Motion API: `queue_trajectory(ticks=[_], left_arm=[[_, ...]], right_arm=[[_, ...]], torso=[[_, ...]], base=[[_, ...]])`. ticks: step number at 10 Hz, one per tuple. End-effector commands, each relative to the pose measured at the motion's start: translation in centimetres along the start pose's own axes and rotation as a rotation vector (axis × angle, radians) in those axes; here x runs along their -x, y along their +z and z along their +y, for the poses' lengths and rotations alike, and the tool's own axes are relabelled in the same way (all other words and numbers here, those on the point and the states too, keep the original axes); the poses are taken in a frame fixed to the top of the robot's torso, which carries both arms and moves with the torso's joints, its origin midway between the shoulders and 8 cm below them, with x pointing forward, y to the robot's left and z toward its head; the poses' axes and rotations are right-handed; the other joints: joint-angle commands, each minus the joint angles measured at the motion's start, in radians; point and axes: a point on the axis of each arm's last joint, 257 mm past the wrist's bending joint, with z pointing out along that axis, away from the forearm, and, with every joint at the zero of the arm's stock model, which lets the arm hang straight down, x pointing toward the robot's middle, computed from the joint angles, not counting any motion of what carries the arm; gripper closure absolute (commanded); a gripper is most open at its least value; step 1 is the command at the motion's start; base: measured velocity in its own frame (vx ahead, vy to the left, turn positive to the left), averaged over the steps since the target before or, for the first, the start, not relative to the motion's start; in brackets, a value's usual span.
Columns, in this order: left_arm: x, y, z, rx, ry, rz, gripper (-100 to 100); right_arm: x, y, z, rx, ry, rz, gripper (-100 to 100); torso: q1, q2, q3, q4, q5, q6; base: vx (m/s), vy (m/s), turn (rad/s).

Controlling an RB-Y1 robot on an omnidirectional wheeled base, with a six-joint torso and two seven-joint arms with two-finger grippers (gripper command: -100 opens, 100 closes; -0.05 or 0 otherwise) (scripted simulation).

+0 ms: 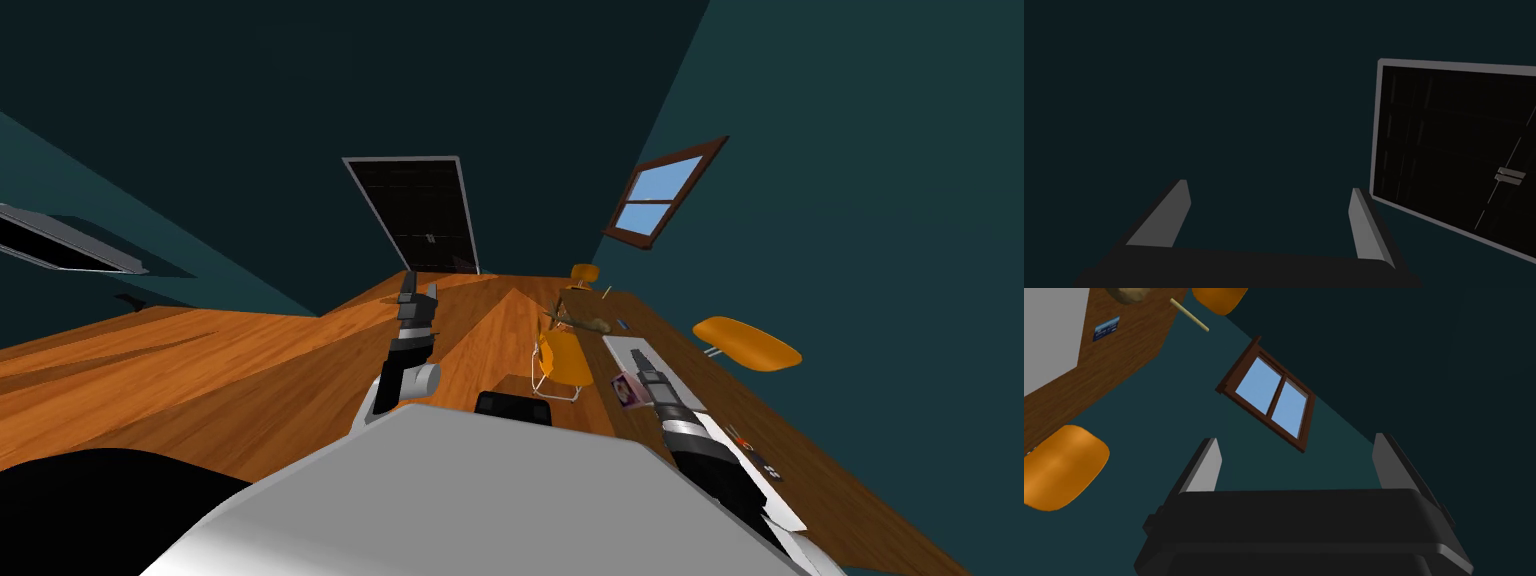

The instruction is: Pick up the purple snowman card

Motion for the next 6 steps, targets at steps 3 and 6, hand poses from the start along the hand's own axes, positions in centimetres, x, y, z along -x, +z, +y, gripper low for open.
queue_trajectory(ticks=[3, 6], left_arm=[[0.0, 0.0, 0.0, 0.0, 0.0, 0.0, 0], [0.0, 0.0, 0.0, 0.0, 0.0, 0.0, 0]], right_arm=[[-0.7, -1.9, -5.0, -0.107, -0.142, 0.086, -100], [-1.0, -4.1, -9.7, -0.202, -0.272, 0.174, -100]], torso=[[0.0, -0.002, -0.001, 0.0, 0.0, 0.0], [0.0, -0.003, -0.002, -0.001, 0.0, 0.0]], base=[[-0.043, 0.077, 0.115], [-0.022, 0.073, 0.124]])
